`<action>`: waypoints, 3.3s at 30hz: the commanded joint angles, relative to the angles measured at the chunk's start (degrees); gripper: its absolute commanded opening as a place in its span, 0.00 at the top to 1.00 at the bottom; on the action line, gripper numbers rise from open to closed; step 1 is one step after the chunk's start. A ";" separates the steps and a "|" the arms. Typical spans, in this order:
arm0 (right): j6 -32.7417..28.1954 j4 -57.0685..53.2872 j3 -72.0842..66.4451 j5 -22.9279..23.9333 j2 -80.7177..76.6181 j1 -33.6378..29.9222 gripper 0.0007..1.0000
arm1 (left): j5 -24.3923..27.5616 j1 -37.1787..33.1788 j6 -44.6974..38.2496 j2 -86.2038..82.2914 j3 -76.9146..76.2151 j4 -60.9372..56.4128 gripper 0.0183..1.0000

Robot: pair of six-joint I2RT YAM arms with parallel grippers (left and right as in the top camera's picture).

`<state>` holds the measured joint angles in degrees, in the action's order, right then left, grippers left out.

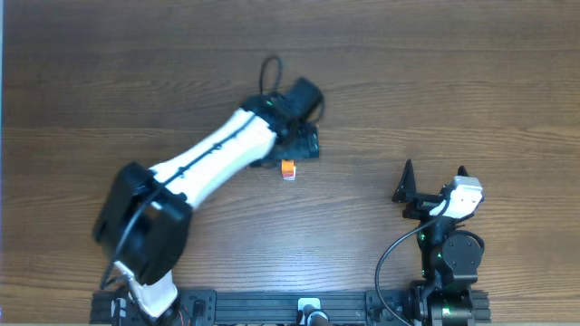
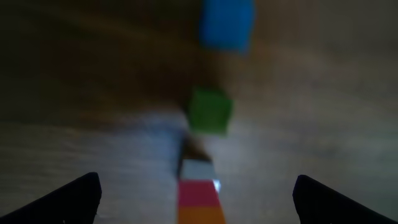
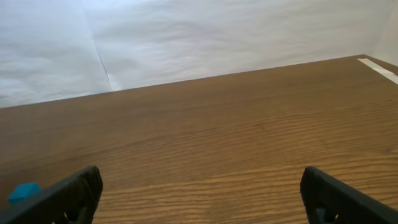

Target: Stack Cubes

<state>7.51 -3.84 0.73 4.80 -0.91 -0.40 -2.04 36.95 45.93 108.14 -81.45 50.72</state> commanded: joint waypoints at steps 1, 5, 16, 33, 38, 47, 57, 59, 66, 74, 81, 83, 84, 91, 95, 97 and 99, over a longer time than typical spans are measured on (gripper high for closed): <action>0.13 -0.04 -0.44 -0.46 0.59 -0.26 0.01 | -6.25 -6.58 -1.01 -9.53 -0.52 -1.07 0.00; 0.13 -0.04 -0.44 -0.46 0.59 -0.26 0.01 | -11.39 -11.17 -2.29 -16.96 -0.31 -1.09 0.00; 0.13 -0.04 -0.44 -0.46 0.59 -0.26 0.01 | -13.31 -16.63 -16.44 -38.69 13.73 -17.42 0.01; 0.13 -0.04 -0.44 -0.46 0.59 -0.26 0.01 | 6.38 -38.45 -36.52 -81.90 46.05 -26.95 0.00; 0.11 -0.04 -0.44 -0.46 0.59 -0.26 0.01 | 11.45 -39.82 -39.76 -92.35 58.49 -34.86 0.00; 0.13 -0.04 -0.44 -0.46 0.59 -0.26 0.01 | 20.63 -39.85 -39.69 -102.92 75.43 -51.34 0.00; 0.11 -0.04 -0.44 -0.46 0.59 -0.26 0.01 | 21.77 -39.65 -39.54 -107.75 80.04 -50.99 0.00; 0.11 -0.04 -0.44 -0.46 0.59 -0.26 0.01 | 21.77 -39.65 -39.54 -107.97 80.96 -51.10 0.00; 0.13 -0.04 -0.44 -0.46 0.59 -0.26 0.01 | 21.75 -39.65 -39.54 -107.97 81.09 -47.95 0.00; 0.13 -0.04 -0.44 -0.46 0.59 -0.26 0.01 | 21.75 -39.65 -39.54 -107.97 81.09 -48.11 0.00; 0.13 -0.04 -0.44 -0.46 0.59 -0.26 0.01 | 21.75 -39.65 -39.54 -107.97 81.09 -48.11 0.00; 0.13 -0.04 -0.44 -0.46 0.59 -0.26 0.01 | 21.75 -39.65 -39.52 -107.97 81.09 -48.11 0.00; 0.13 -0.04 -0.44 -0.46 0.59 -0.26 0.01 | 21.75 -39.65 -39.54 -107.97 81.09 -48.11 0.00; -0.15 2.95 -0.42 -3.39 0.59 -0.26 0.01 | 21.75 -39.65 -39.54 -107.97 81.09 -48.11 0.00; -3.76 7.17 0.57 -13.68 0.59 -0.26 0.01 | 21.75 -39.65 -39.54 -107.97 81.09 -48.11 0.00; -3.76 6.27 2.29 -15.02 0.48 -0.26 0.01 | 21.75 -39.65 -39.54 -107.97 81.09 -48.11 0.00; -4.81 3.58 5.66 -16.20 -0.26 -0.24 0.01 | 21.75 -39.65 -39.54 -107.97 81.09 -48.11 0.00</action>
<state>4.93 1.02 1.67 -5.74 -0.84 -0.40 19.11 -2.44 7.25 0.84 -0.69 2.72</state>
